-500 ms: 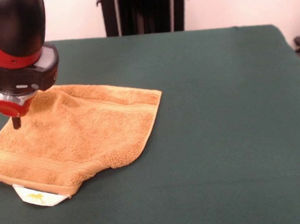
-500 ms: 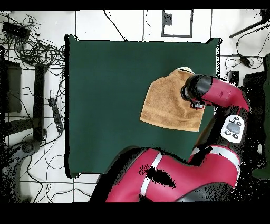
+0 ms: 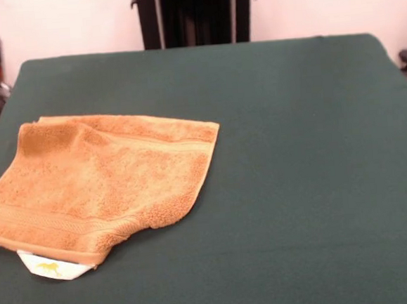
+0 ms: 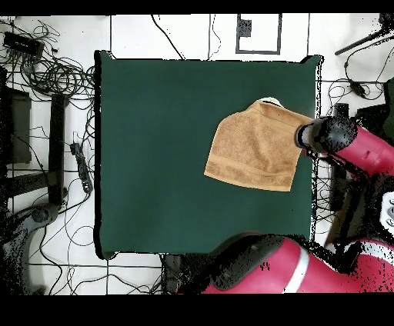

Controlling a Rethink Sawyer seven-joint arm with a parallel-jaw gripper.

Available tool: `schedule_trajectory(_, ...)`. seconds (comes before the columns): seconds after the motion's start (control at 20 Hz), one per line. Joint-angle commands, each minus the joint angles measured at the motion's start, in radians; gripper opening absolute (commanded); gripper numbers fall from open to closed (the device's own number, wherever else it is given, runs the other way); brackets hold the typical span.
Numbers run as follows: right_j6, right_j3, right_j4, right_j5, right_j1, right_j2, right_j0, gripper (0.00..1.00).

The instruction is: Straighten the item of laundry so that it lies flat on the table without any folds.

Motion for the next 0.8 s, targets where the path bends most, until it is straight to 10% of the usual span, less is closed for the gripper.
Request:
schedule_trajectory(0.05, -0.299, 0.091, -0.055, -0.014, -0.022, 0.188, -0.004, 1.0)
schedule_trajectory(0.8, -0.117, 0.112, 0.013, 0.064, -0.008, 0.283, -0.024, 1.0)
